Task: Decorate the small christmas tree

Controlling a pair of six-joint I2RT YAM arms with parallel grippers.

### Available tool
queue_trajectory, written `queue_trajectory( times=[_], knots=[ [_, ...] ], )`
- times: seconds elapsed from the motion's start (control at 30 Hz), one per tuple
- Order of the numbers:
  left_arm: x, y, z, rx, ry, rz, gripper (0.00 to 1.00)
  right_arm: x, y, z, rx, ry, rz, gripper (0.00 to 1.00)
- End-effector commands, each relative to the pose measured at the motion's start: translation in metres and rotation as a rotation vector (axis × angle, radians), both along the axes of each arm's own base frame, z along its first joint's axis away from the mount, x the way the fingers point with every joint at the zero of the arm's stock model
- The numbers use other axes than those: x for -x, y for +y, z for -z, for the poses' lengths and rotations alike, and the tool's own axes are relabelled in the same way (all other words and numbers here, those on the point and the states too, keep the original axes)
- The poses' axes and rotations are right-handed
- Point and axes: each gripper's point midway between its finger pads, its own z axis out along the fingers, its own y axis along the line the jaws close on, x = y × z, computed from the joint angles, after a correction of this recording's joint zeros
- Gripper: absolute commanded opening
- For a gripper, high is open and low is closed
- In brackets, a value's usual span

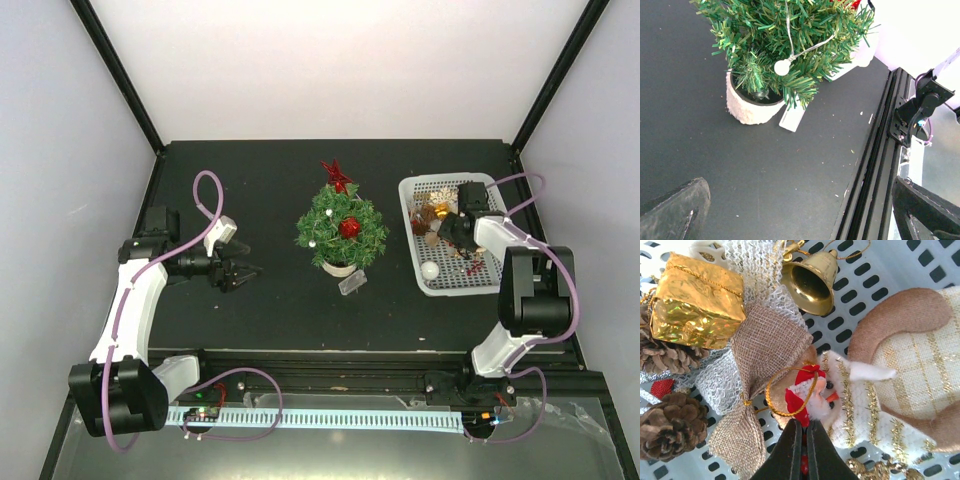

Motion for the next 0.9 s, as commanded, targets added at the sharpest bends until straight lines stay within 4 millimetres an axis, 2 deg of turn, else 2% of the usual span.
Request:
queue_trajectory(
  times=[0.0,0.1,0.2,0.37,0.5,0.67,0.87],
  knots=[
    [-0.002,0.0,-0.012,0.005,-0.053,0.006,0.99,0.005,0.001,-0.02,-0.002,-0.052,0.003,0.01],
    [-0.007,0.002,-0.009,-0.006,-0.046,-0.012,0.99,0.008,0.009,-0.043,-0.009,-0.105,-0.021,0.01],
    [-0.009,0.003,-0.007,-0.009,-0.037,-0.025,0.99,0.011,0.021,-0.075,0.037,-0.153,-0.07,0.01],
    [-0.01,0.004,-0.007,-0.01,-0.033,-0.028,0.99,0.014,0.046,-0.141,0.096,-0.283,-0.16,0.01],
    [-0.01,0.004,-0.006,-0.007,-0.033,-0.034,0.99,0.024,0.072,-0.19,0.035,-0.429,-0.235,0.01],
    [-0.017,0.002,0.002,-0.025,-0.022,-0.047,0.99,0.033,0.089,-0.218,-0.006,-0.491,-0.313,0.01],
    [-0.007,-0.03,0.028,-0.189,-0.01,0.08,0.97,0.043,0.103,-0.232,-0.02,-0.516,-0.376,0.01]
  ],
)
